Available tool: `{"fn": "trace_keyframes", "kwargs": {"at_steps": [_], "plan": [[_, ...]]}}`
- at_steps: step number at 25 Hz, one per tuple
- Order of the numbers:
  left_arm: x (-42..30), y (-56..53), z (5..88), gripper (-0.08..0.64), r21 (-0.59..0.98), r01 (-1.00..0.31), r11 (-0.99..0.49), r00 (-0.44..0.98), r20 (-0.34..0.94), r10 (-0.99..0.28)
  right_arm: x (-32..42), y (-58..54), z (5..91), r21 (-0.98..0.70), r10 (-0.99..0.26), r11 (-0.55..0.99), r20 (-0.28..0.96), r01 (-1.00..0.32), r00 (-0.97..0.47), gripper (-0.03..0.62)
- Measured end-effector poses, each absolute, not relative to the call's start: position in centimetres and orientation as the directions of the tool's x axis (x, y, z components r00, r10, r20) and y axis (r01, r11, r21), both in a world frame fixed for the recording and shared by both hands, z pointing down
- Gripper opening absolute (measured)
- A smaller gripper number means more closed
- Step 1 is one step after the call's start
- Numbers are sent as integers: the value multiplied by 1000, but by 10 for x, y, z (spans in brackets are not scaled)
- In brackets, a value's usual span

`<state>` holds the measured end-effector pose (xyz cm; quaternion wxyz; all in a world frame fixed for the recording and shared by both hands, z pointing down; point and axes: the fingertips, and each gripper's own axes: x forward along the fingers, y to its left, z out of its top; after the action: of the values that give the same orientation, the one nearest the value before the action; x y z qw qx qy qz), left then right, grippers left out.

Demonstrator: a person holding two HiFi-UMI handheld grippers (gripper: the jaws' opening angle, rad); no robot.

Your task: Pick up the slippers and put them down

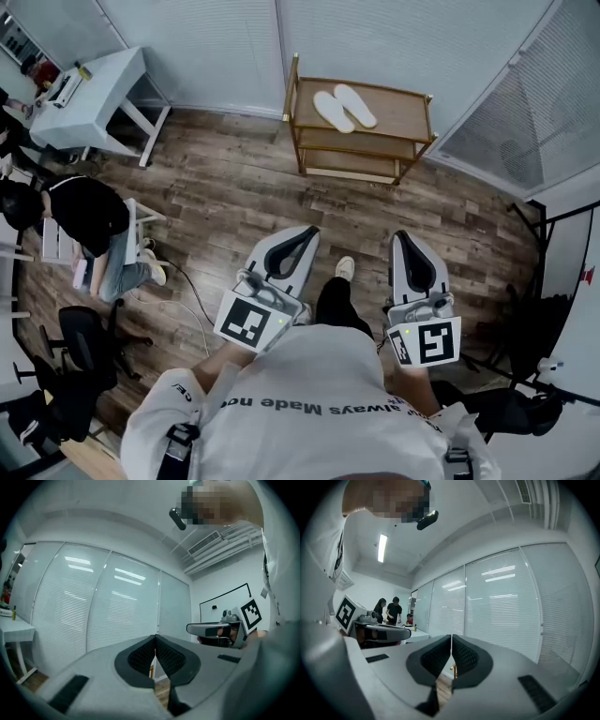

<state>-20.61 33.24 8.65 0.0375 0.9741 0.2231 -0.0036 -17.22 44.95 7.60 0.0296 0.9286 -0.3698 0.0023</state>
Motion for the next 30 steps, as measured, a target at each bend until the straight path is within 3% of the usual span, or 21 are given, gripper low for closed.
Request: {"fn": "trace_keyframes", "kwargs": {"at_steps": [15, 30], "plan": [[-12, 384, 84, 11, 69, 349, -935, 937, 4, 350, 25, 508, 79, 24, -732, -679, 47, -734, 679, 17], [63, 366, 98, 11, 68, 268, -961, 961, 46, 271, 109, 487, 90, -11, -787, -616, 50, -788, 615, 15]]}}
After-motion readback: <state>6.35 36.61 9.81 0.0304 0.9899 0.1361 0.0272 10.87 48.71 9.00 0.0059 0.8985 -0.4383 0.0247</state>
